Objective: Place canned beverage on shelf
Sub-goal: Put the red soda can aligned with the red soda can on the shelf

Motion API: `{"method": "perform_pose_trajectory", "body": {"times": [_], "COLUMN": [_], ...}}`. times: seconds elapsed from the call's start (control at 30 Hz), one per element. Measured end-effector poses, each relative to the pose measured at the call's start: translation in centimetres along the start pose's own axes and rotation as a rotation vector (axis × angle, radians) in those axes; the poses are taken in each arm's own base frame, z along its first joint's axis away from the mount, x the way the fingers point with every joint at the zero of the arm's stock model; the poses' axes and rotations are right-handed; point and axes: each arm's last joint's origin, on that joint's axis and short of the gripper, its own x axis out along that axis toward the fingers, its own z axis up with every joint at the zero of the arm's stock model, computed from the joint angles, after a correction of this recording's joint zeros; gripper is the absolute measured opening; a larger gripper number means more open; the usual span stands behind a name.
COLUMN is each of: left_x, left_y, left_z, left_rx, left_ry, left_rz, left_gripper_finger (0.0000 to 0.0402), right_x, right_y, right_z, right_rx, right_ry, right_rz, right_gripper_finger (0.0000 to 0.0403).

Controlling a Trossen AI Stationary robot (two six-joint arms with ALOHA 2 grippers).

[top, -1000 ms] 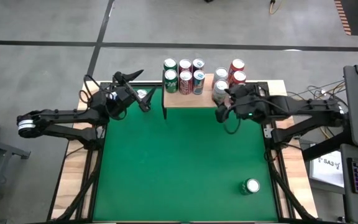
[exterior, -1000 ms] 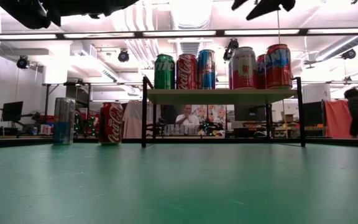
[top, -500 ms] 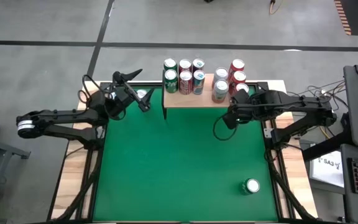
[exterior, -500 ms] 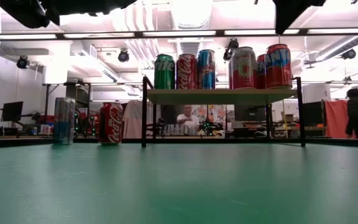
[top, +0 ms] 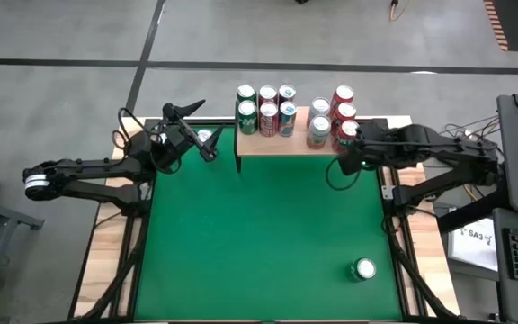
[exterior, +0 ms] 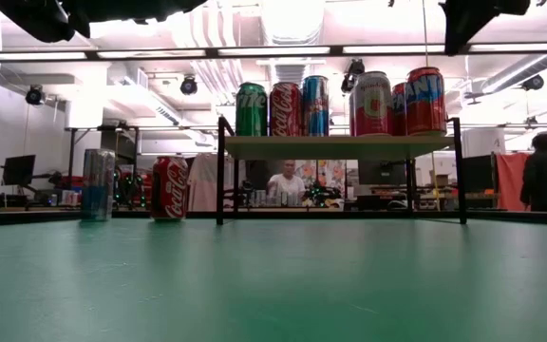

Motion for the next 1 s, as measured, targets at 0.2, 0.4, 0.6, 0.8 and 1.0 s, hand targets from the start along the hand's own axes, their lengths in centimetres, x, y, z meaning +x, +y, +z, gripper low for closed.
{"method": "perform_pose_trajectory", "body": {"times": [0.2, 0.4, 0.6, 0.8, 1.0], "left_x": [0.0, 0.0, 0.0, 0.0, 0.0], "left_y": [0.0, 0.0, 0.0, 0.0, 0.0], "left_z": [0.0, 0.0, 0.0, 0.0, 0.0], "left_rx": [-0.001, 0.000, 0.002, 0.016, 0.017], "left_ry": [-0.003, -0.003, -0.003, -0.002, -0.002], "left_rz": [0.001, 0.002, 0.002, 0.002, 0.002], "left_gripper_finger": [0.0378, 0.0378, 0.0378, 0.0378, 0.0378], "right_x": [1.2, 1.9, 2.3, 2.5, 2.7], "right_y": [-0.1, -0.3, -0.4, -0.6, -0.7], "right_z": [0.4, 0.6, 1.1, 1.4, 1.8], "right_rx": [0.015, 0.031, 0.047, 0.054, 0.045], "right_ry": [0.016, 0.029, 0.011, -0.002, -0.020], "right_rz": [-0.016, -0.038, -0.046, -0.063, -0.063], "right_gripper_finger": [0.0009, 0.0009, 0.0009, 0.0009, 0.0009]}}
